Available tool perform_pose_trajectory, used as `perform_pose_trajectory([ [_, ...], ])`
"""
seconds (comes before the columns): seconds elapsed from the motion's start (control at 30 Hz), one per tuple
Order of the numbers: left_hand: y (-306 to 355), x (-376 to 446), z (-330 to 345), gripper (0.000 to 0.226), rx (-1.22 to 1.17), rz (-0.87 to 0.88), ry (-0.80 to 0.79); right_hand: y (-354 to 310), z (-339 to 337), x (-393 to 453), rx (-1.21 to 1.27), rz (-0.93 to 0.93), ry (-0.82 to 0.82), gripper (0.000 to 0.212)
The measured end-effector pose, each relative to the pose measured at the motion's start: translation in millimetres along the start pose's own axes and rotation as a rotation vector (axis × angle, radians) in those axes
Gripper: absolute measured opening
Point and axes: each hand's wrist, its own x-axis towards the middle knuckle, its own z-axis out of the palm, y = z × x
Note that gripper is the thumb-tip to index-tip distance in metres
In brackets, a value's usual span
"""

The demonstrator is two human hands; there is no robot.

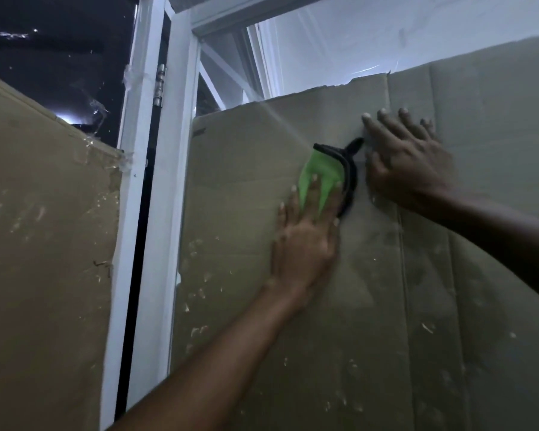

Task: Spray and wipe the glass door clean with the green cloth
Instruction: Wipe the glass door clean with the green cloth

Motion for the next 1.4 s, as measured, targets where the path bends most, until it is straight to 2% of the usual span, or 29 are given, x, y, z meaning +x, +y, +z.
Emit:
perform_pose_trajectory([
  [0.13,-28,25,-12,0.058,-0.009,-0.253,0.003,14,-19,-19,0.117,0.022,0.088,0.062],
  [0.23,15,29,-15,0.061,-0.112,-0.313,0.019,8,-23,-37,0.131,-0.051,0.088,0.057],
  [0.3,50,22,-12,0.066,-0.280,-0.242,0.035,-7,-17,-49,0.141,-0.146,0.083,0.056],
  [0.37,63,16,-14,0.069,-0.532,-0.202,0.043,-26,-8,-54,0.159,-0.190,0.005,0.063],
  [0.43,55,12,-21,0.065,-0.760,-0.301,0.140,-40,0,-51,0.159,-0.128,-0.127,0.067],
  [0.5,41,9,-27,0.063,-0.836,-0.313,0.255,-48,15,-46,0.028,-0.102,-0.173,0.066],
  [0.57,28,9,-30,0.062,-0.788,-0.263,0.294,-52,34,-49,-0.102,-0.122,-0.154,0.072],
  [0.63,24,14,-31,0.059,-0.634,-0.219,0.293,-48,50,-55,-0.176,-0.123,-0.074,0.069],
  [0.77,18,23,-21,0.054,-0.345,-0.122,0.190,-26,46,-57,-0.214,-0.102,0.035,0.065],
  [0.87,12,19,-13,0.053,-0.235,-0.070,0.129,10,24,-65,-0.257,0.070,0.101,0.073],
  [0.93,11,17,-10,0.053,-0.232,-0.066,0.133,35,7,-77,-0.230,0.243,0.155,0.077],
  [1.0,14,17,-9,0.053,-0.220,-0.081,0.154,43,0,-85,-0.183,0.313,0.162,0.078],
  [1.07,19,18,-7,0.055,-0.211,-0.100,0.182,33,5,-90,-0.193,0.206,0.163,0.077],
  [1.17,22,18,0,0.056,-0.192,-0.121,0.203,29,16,-105,-0.266,-0.138,0.083,0.075],
  [1.23,21,16,3,0.055,-0.182,-0.124,0.209,52,6,-111,-0.323,-0.200,0.061,0.078],
  [1.3,19,16,3,0.055,-0.195,-0.124,0.209,85,-15,-116,-0.336,-0.092,0.115,0.077],
  [1.4,23,16,0,0.055,-0.200,-0.140,0.207,137,-55,-132,-0.286,0.216,0.190,0.074],
])
